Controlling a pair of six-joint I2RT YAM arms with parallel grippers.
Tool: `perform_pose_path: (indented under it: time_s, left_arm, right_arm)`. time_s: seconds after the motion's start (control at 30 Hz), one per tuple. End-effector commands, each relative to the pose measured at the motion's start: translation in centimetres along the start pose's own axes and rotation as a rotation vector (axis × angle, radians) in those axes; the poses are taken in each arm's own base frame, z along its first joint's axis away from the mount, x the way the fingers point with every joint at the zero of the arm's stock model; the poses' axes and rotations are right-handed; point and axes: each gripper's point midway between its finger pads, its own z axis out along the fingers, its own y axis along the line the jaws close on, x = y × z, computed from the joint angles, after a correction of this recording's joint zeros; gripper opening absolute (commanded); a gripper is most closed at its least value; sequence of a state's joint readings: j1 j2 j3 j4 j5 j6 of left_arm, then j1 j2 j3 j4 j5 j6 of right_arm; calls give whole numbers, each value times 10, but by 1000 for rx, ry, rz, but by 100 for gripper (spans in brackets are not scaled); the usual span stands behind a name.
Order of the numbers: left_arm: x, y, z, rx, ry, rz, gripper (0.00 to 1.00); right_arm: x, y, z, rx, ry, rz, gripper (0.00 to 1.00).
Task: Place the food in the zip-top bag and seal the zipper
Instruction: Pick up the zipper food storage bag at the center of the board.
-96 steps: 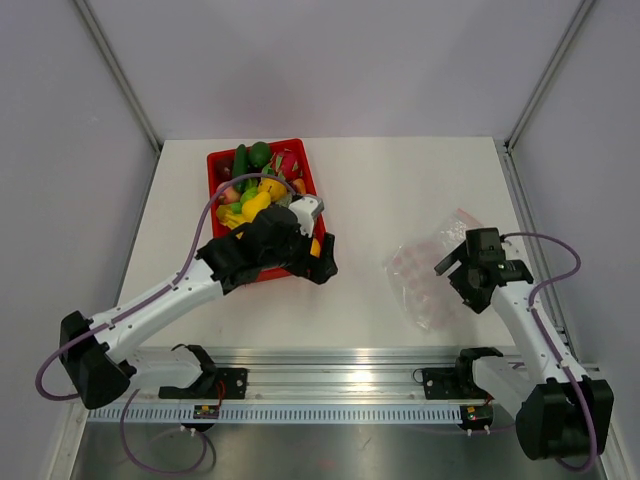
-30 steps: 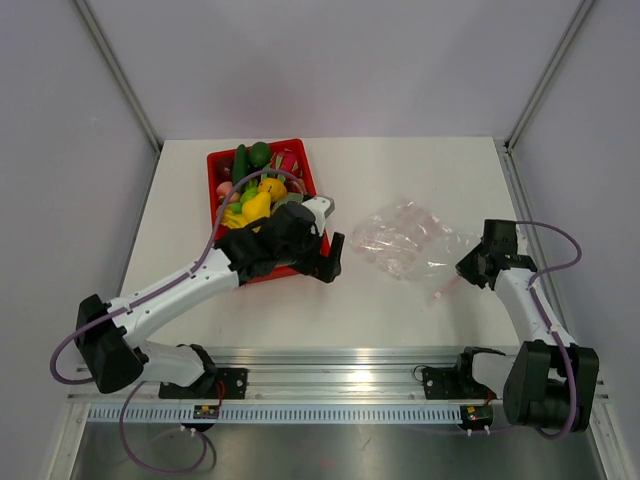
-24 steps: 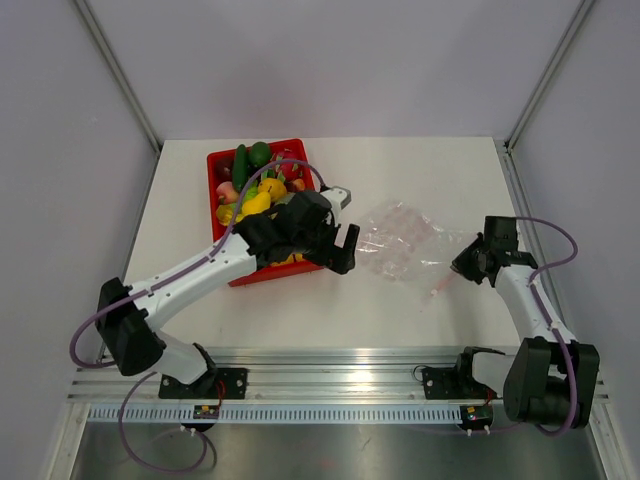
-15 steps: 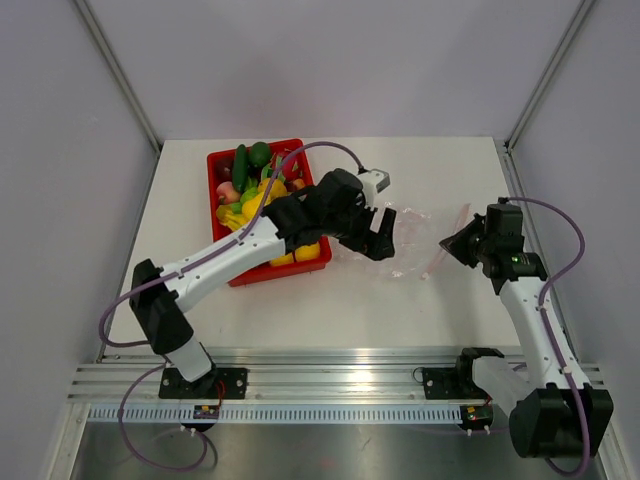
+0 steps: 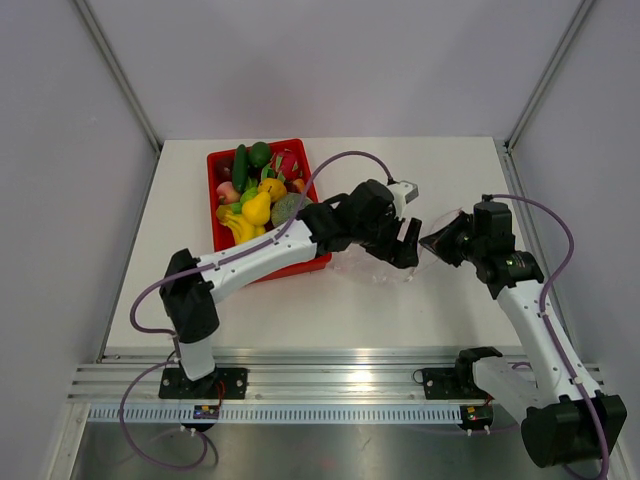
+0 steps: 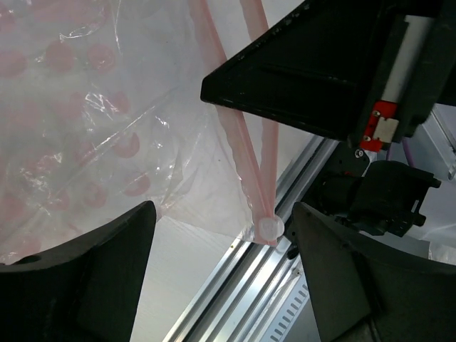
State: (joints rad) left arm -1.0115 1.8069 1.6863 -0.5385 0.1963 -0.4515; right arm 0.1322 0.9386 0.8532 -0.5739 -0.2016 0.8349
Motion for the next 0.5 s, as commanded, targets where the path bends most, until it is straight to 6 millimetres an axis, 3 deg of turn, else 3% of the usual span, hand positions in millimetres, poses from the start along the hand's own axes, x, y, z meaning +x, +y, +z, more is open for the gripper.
perform_pose_path:
  time_s: [0.0, 0.3, 0.4, 0.47]
  left_arm:
    - [-32, -15, 3, 38, -101, -8, 79]
    - [-28, -11, 28, 11, -77, -34, 70]
    - [-27, -7, 34, -7, -71, -33, 63]
    - [-24, -4, 38, -16, -60, -36, 51]
  right_arm:
    - [-7, 26, -11, -72, -12, 11, 0]
    - [-1, 29, -12, -93, 13, 29, 0]
    - [1, 31, -15, -110, 16, 33, 0]
    - [1, 30, -16, -106, 13, 34, 0]
